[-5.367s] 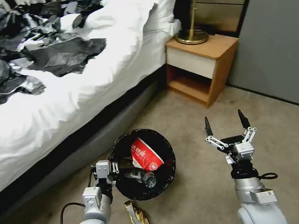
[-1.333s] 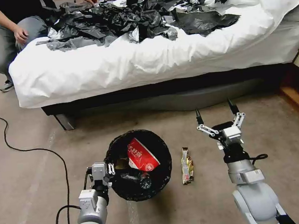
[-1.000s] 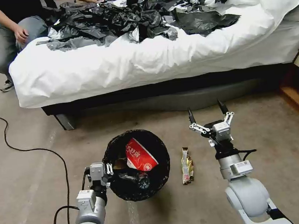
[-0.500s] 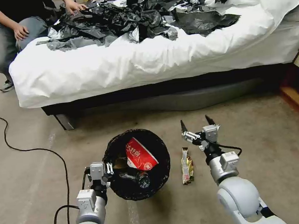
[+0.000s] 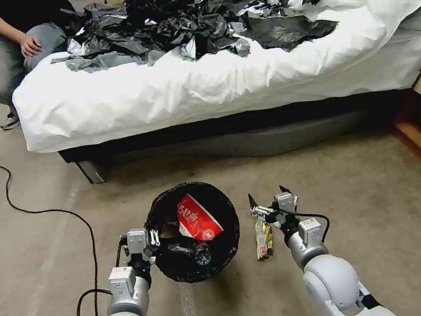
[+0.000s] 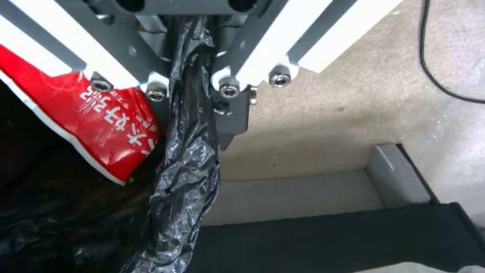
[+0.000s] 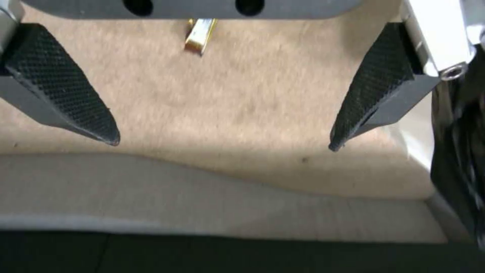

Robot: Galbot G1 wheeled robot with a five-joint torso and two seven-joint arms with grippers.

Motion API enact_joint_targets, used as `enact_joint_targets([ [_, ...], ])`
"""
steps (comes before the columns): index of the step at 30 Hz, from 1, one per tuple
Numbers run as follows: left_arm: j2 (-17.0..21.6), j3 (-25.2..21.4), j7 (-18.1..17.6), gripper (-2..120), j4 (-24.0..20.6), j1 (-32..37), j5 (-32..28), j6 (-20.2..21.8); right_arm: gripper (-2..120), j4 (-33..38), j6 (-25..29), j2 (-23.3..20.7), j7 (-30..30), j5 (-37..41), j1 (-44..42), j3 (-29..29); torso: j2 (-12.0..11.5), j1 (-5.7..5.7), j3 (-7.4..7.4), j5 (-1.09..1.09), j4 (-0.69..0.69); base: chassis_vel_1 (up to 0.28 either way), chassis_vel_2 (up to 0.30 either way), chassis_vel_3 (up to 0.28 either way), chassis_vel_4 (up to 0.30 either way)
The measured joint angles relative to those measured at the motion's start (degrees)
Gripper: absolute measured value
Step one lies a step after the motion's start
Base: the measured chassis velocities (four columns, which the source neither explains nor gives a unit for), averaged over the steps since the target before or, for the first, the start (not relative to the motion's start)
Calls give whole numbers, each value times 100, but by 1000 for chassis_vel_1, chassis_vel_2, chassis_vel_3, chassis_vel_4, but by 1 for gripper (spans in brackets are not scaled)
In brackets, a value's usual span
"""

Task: Pick up the trash bin, then pick up the garbage from the floor and place it into the trash bin.

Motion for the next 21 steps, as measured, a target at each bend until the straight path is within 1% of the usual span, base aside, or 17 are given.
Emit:
enact_joint_targets([
  [2, 0, 1, 0, 0, 11, -7, 4, -5, 100, -40, -155, -47, -11, 158, -10, -35, 0, 0, 0, 0, 0, 0, 0, 0, 0],
  [4, 0, 3, 0, 0, 17, -8, 6, -7, 100, -70, -190, -62, -13, 205, -9, -49, 0, 0, 0, 0, 0, 0, 0, 0, 0],
  [9, -3, 21, 0, 0, 37, -23, 18, -12, 100, -552, -389, -120, -33, 483, 212, -239, 0, 0, 0, 0, 0, 0, 0, 0, 0],
  [10, -3, 21, 0, 0, 37, -23, 18, -12, 100, -552, -389, -120, -33, 483, 212, -239, 0, 0, 0, 0, 0, 0, 0, 0, 0],
  [13, -10, 7, 0, 0, 60, -29, 23, -13, 100, -1092, -442, -73, -51, 541, 469, -351, 0, 0, 0, -1, 0, 0, 0, 0, 0],
  [14, -10, 7, 0, 0, 60, -29, 23, -13, 100, -1092, -442, -73, -51, 541, 469, -351, 0, 0, 0, -1, 0, 0, 0, 0, 0],
  [16, -21, -9, 1, 0, 88, -41, 26, -13, 100, -1577, -396, -3, -124, 545, 662, -380, 0, 0, 0, 0, 0, 0, 0, 0, 0],
  [17, -21, -9, 1, 0, 88, -41, 26, -13, 100, -1577, -396, -3, -124, 545, 662, -380, 0, 0, 0, 0, 0, 0, 0, 0, 0],
  [20, -35, -5, 1, 0, 158, -73, 44, -13, 100, -2317, -184, 97, -316, 539, 938, -359, 0, 0, 0, 0, 0, 0, 0, 0, 0],
  [21, -35, -5, 1, 0, 158, -73, 44, -13, 100, -2317, -184, 97, -316, 539, 938, -359, 0, 0, 0, 0, 0, 0, 0, 0, 0],
])
